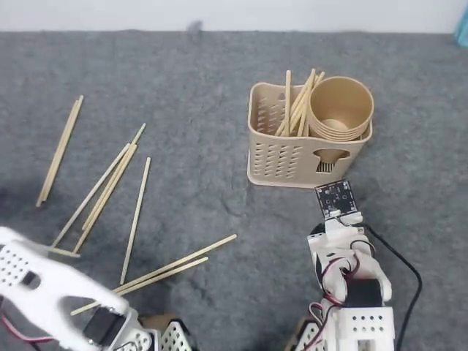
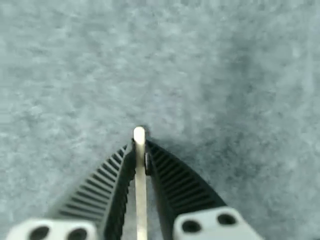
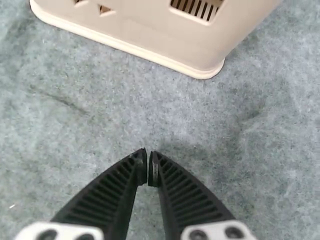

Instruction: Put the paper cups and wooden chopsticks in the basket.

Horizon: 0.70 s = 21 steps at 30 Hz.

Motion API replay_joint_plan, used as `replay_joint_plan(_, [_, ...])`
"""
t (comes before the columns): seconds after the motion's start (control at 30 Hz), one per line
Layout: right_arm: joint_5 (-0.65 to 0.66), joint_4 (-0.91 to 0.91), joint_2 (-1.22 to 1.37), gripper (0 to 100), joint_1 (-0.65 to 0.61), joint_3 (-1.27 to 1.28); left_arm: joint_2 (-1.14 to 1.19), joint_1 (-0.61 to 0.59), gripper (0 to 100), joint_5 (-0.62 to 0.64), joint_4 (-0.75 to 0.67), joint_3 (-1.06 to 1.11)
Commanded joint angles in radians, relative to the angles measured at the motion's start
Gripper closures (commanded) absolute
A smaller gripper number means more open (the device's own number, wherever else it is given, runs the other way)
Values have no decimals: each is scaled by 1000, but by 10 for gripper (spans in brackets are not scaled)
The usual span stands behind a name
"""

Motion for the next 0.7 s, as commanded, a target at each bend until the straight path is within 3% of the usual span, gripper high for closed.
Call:
replay_joint_plan(0.0, [12, -5, -15, 965, 13, -8, -55, -21, 987, 9, 40, -47])
replay_joint_plan(0.67, [14, -8, -15, 965, 12, -8, -358, -61, 988, 6, 44, -41])
